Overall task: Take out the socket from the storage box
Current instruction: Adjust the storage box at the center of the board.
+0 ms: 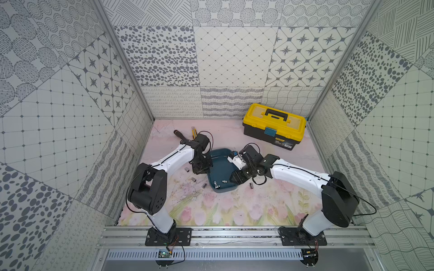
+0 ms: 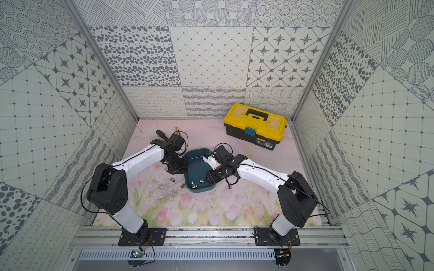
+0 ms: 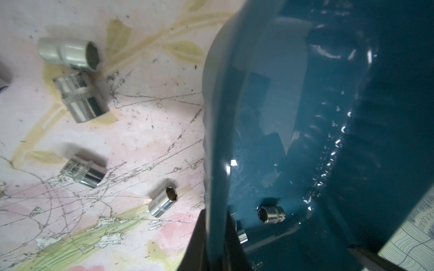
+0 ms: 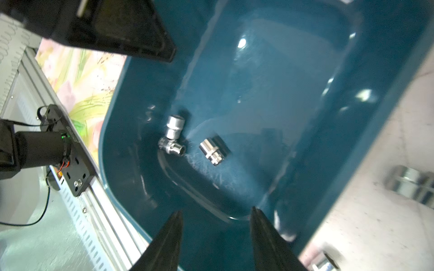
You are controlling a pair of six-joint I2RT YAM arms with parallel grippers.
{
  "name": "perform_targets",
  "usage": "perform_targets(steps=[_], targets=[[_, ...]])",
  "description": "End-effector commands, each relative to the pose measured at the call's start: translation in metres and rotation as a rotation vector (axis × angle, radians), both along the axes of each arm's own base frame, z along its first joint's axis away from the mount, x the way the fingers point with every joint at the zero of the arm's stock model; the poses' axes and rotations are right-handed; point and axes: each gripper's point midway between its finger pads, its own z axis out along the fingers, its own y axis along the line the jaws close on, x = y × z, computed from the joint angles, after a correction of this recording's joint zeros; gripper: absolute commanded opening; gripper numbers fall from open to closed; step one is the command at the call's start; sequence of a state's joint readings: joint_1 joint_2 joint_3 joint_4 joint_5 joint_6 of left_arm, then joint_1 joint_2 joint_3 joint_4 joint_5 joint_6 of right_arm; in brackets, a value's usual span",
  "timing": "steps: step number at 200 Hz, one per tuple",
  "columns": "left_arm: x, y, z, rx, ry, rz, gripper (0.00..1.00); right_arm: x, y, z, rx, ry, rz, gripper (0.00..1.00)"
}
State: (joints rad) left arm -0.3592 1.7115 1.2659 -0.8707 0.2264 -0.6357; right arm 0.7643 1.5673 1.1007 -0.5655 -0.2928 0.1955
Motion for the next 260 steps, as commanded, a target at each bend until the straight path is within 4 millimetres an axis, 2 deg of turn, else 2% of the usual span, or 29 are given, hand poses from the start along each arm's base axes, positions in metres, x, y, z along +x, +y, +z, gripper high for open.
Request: perform_targets(steps=[1, 46, 77, 92, 134, 157, 214, 260], targets=[[-0.022, -0.008, 0.012, -0.053, 0.114, -0.086, 0.00, 0.016, -0.021, 0.008, 0.004, -0.042, -0.112, 0.52], [-0.027, -0.020, 0.025, -0.125, 0.200, -0.126, 0.00, 0.027, -0.069, 0.000, -0.037, -0.025, -0.307, 0.52], [-0.027, -0.019, 0.031, -0.121, 0.212, -0.136, 0.00, 0.027, -0.099, -0.010, -0.082, 0.010, -0.434, 0.52], [-0.028, -0.021, 0.032, -0.139, 0.224, -0.132, 0.00, 0.026, -0.107, -0.015, -0.099, 0.015, -0.460, 0.52], [-0.025, -0.019, 0.026, -0.128, 0.211, -0.128, 0.00, 0.026, -0.113, -0.023, -0.114, 0.028, -0.472, 0.52], [-0.024, -0.016, 0.020, -0.110, 0.196, -0.129, 0.00, 0.028, -0.108, -0.020, -0.092, 0.023, -0.449, 0.51], [-0.021, -0.014, 0.001, -0.045, 0.063, -0.167, 0.00, 0.030, -0.082, 0.012, 0.042, -0.050, -0.344, 0.50], [-0.023, -0.008, -0.020, 0.035, -0.033, -0.168, 0.01, 0.037, -0.049, 0.029, 0.059, -0.123, -0.272, 0.50]])
